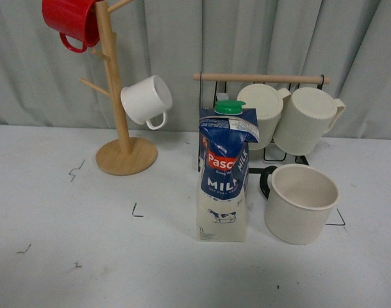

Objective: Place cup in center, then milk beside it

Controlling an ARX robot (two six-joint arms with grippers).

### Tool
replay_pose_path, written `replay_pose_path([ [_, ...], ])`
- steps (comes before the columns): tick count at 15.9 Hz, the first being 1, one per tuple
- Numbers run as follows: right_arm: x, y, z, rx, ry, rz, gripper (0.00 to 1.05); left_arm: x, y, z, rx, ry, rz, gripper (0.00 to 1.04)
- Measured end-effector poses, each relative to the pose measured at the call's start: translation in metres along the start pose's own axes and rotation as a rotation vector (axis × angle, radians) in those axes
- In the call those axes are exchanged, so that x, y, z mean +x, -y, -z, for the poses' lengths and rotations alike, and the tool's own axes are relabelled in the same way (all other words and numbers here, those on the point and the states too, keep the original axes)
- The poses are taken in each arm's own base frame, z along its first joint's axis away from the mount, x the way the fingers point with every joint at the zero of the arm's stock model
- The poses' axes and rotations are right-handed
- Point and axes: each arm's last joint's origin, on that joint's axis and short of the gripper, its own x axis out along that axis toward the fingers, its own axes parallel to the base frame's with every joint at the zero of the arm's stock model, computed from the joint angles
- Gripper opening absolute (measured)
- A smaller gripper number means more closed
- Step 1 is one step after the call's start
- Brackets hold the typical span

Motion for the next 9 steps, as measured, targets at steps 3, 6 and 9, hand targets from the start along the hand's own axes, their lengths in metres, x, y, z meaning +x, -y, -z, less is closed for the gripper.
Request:
replay_pose_path([
  [3, 0.0000, 0.0000, 0.0000, 0.000, 0.000, 0.000, 0.98, 0.0000, 0.0000, 0.0000, 0.000, 0.000, 0.000, 0.98],
  [6, 0.0000, 0.0000, 0.0000, 0.000, 0.000, 0.000, 0.98, 0.0000, 0.0000, 0.0000, 0.000, 0.000, 0.000, 0.98],
  [9, 0.0000, 0.0000, 0.0000, 0.000, 0.000, 0.000, 0.98, 0.0000, 0.0000, 0.0000, 0.000, 0.000, 0.000, 0.98],
])
